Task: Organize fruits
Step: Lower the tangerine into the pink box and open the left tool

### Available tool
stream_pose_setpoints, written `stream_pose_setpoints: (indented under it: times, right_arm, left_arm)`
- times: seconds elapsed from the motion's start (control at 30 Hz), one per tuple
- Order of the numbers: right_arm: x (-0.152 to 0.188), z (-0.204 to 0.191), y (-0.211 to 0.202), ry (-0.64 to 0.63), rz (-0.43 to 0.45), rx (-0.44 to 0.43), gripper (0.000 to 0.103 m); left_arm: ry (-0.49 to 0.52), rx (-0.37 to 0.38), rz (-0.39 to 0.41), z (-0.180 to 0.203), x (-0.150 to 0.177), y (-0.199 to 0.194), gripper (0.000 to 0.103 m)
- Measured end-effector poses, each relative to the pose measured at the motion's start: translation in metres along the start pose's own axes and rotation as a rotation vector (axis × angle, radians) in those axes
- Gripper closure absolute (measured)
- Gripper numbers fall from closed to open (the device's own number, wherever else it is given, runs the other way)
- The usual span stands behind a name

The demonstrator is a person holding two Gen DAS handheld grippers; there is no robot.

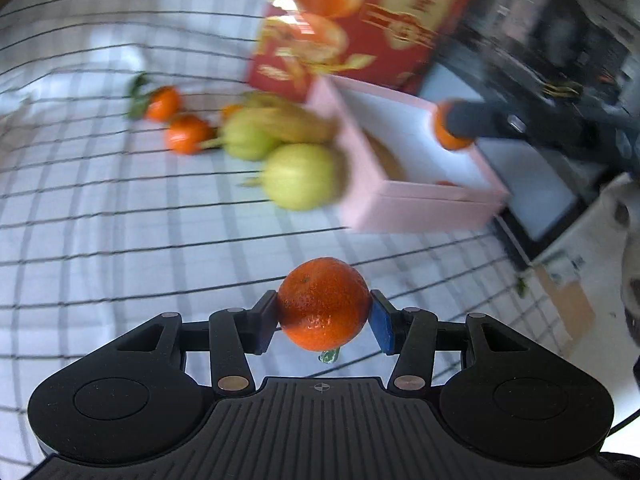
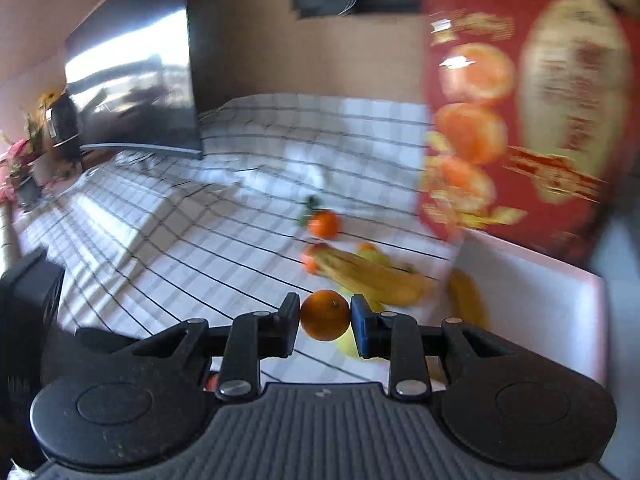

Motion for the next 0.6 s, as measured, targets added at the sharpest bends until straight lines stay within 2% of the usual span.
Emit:
stream_pose_setpoints:
  times: [0.07, 0.2, 0.27, 0.37, 0.47, 0.6]
  right_arm:
    - [0.008, 0.014, -0.029, 0.009, 0.037, 0.062, 0.076]
    - [0.023, 0.045, -0.075, 0.051, 0.084, 0.178, 0.076]
    - [0.033, 0.06, -0.087, 0.081, 0.093, 0.226, 0.076]
    - [0.049, 0.076, -0.094, 0.139, 0.092, 0.261, 0.076]
    - [0.063, 0.084, -0.094, 0.185, 0.086, 0.282, 0.076]
    - [0.072, 0.084, -0.092, 0.212, 0.086, 0.284, 0.076]
  left_arm:
    - [0.011, 0.021, 0.018, 0.013, -0.01, 0.004, 0.049]
    - [0.016, 0.078, 0.119, 0.035, -0.061, 0.004, 0.049]
    - [0.048, 0.104, 0.176, 0.049, -0.09, 0.004, 0.049]
    - [0.123, 0.124, 0.216, 0.069, -0.126, 0.016, 0.049]
    - [0.16, 0.098, 0.156, 0.079, -0.139, 0.053, 0.049]
    - [0.158, 0.059, 0.055, 0.076, -0.127, 0.095, 0.049]
Point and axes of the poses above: each gripper's, at about its wrist camera, not at the fingertips, and y roughly the way its jaws point, z to its right, x to its underside, the point moved 9 cm from there along y, roughly the way its jaws point, and after that the axes turned 12 degrees about z, right-handed, at the moved point
